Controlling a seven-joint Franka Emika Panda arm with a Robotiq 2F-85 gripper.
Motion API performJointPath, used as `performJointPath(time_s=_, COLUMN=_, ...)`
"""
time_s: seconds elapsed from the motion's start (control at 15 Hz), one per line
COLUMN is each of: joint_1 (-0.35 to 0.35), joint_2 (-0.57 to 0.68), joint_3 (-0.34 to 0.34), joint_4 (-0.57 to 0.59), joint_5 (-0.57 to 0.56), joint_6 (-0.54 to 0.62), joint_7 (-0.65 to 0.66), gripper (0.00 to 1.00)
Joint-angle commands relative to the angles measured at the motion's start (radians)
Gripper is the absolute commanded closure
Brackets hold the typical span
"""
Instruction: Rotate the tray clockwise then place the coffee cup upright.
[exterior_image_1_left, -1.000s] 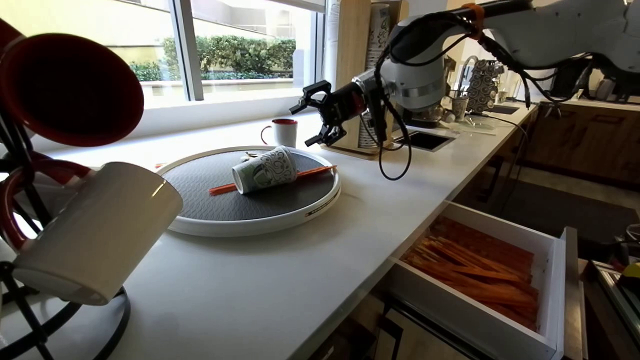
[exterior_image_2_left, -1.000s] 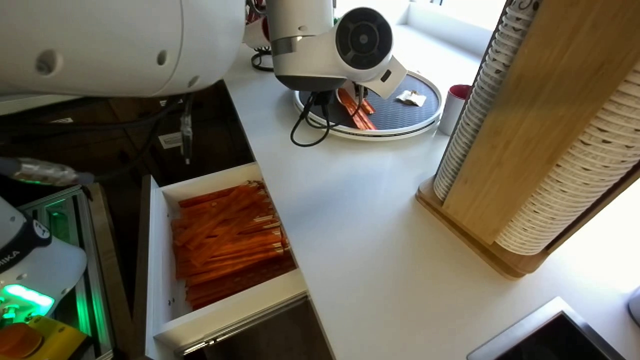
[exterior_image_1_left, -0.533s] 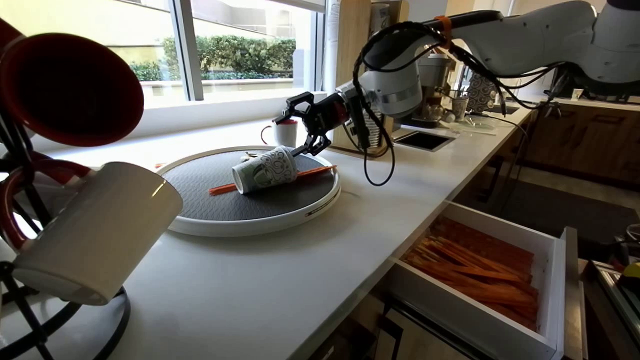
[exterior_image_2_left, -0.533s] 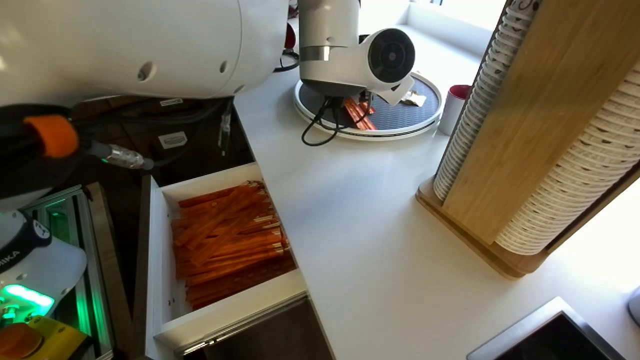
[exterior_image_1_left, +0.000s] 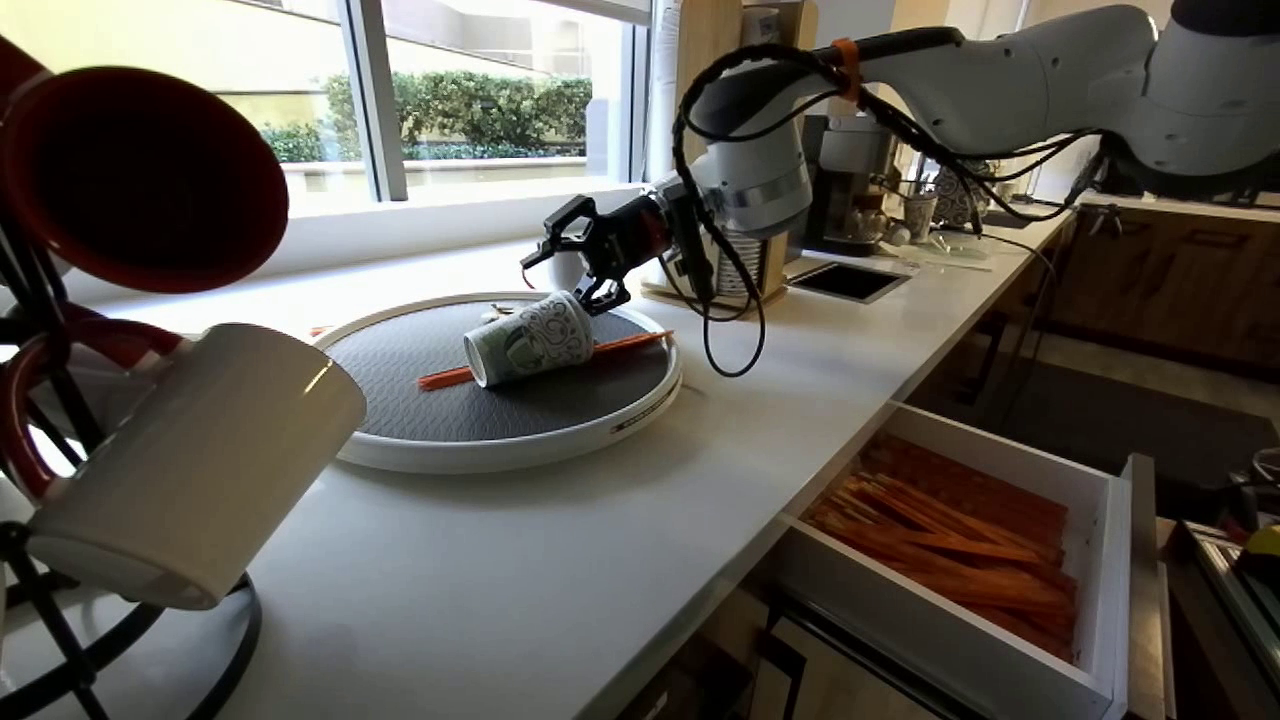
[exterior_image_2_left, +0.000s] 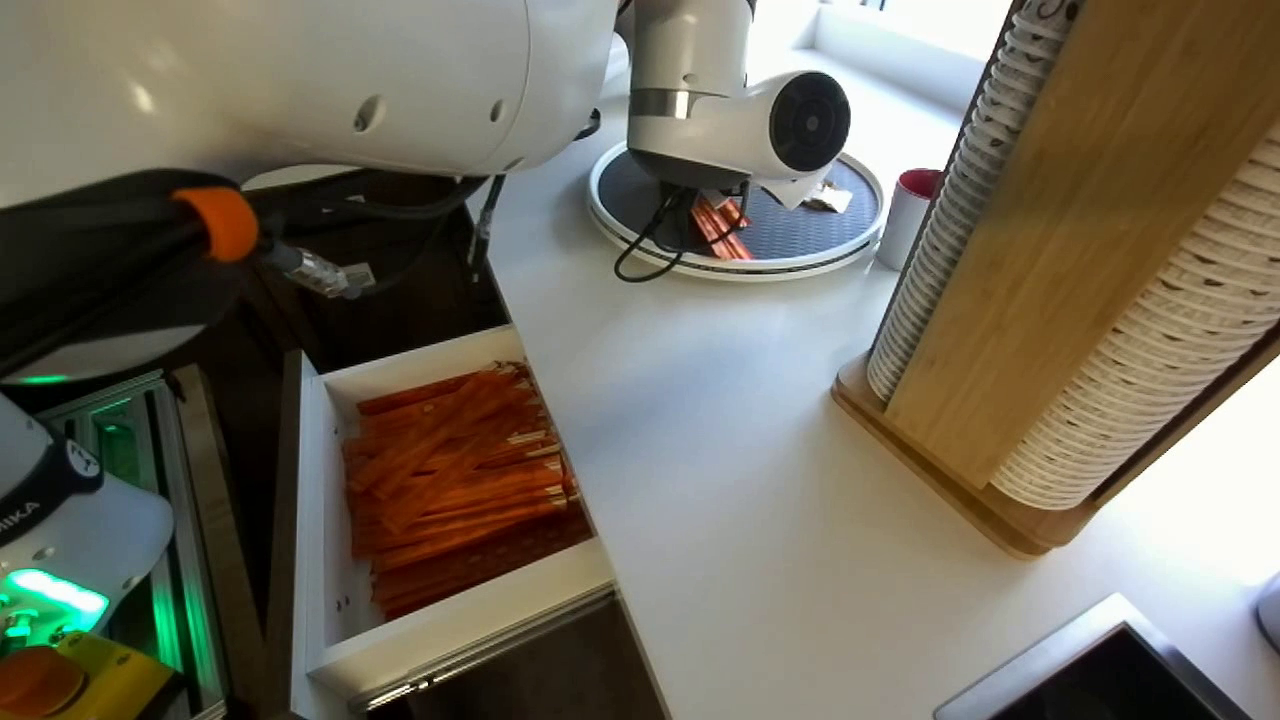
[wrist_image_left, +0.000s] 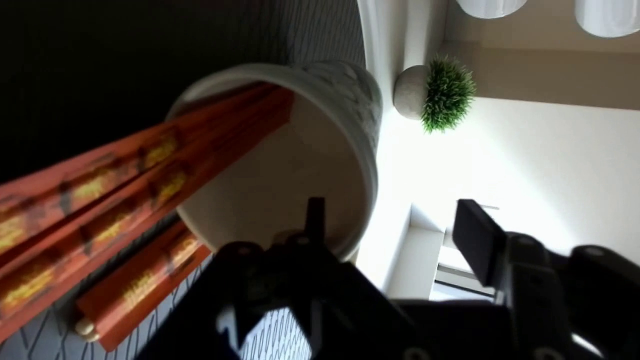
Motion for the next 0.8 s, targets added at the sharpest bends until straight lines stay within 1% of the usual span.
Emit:
performJointPath(time_s=0.0, joint_1=0.057, joint_2=-0.006, joint_3=-0.054, joint_4=0.07, joint_5=0.071, joint_6=-0.075, joint_7=-0.036, gripper=0.64)
performJointPath(time_s=0.27, joint_1=0.089, joint_2=-0.025, joint_3=-0.093, joint_4=0.089, joint_5=0.123, joint_6=-0.107, joint_7=-0.045, gripper=0.93)
performJointPath(time_s=0.33, joint_1=0.097, joint_2=-0.031, joint_3=-0.103, joint_4=0.093, joint_5=0.134, joint_6=-0.119, joint_7=-0.043, gripper=0.99)
performJointPath(time_s=0.4, joint_1=0.106, joint_2=-0.042, joint_3=-0.117, joint_4=0.095, joint_5=0.142, joint_6=-0.132, joint_7=-0.033, gripper=1.0)
performJointPath(time_s=0.6, joint_1=0.142, joint_2=-0.085, joint_3=-0.164, joint_4=0.106, joint_5=0.167, joint_6=-0.189, joint_7=0.007, gripper=0.99)
performJointPath(time_s=0.73, joint_1=0.179, joint_2=-0.122, joint_3=-0.209, joint_4=0.118, joint_5=0.181, joint_6=-0.244, joint_7=0.047, gripper=0.99)
